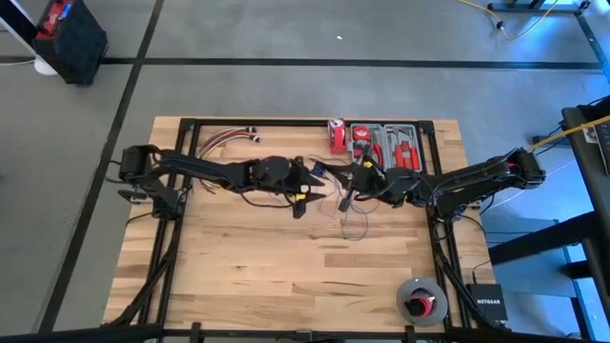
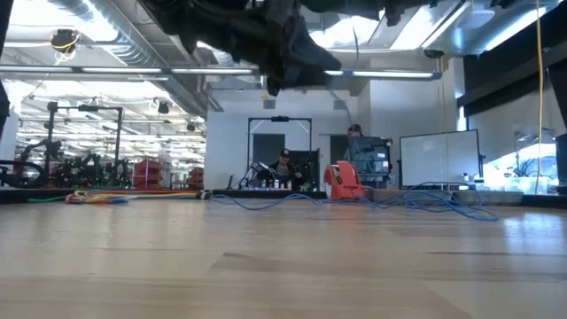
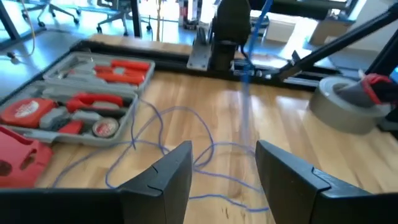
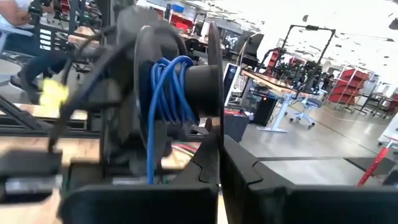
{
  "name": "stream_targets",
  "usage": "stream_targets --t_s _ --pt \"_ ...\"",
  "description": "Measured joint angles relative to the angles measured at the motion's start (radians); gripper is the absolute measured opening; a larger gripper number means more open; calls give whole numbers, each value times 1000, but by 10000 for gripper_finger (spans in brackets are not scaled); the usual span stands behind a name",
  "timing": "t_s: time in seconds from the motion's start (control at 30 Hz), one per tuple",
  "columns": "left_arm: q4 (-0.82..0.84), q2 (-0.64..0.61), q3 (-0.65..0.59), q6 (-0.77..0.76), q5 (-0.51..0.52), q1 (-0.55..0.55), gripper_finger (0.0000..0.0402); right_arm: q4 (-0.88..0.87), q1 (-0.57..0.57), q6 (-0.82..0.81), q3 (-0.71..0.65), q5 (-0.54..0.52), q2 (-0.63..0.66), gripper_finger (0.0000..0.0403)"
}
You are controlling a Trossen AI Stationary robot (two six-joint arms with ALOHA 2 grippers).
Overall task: Coil cords
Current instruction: Coil the blue wire on the black spool
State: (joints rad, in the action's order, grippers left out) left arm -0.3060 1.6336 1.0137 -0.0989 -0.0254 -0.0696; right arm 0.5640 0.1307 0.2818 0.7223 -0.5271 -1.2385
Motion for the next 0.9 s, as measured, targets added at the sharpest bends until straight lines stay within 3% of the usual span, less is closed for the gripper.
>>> stream_targets --t_s 0.53,0.63,0.8,0.9 --pt "7 72 0 -25 10 5 164 2 0 6 0 -11 0 1" --pt "1 68 0 -14 10 5 128 2 0 5 0 -5 0 1" --pt "8 64 0 29 10 5 22 5 0 5 0 -4 0 1" --pt "19 63 0 38 29 5 10 10 0 3 0 -4 0 1"
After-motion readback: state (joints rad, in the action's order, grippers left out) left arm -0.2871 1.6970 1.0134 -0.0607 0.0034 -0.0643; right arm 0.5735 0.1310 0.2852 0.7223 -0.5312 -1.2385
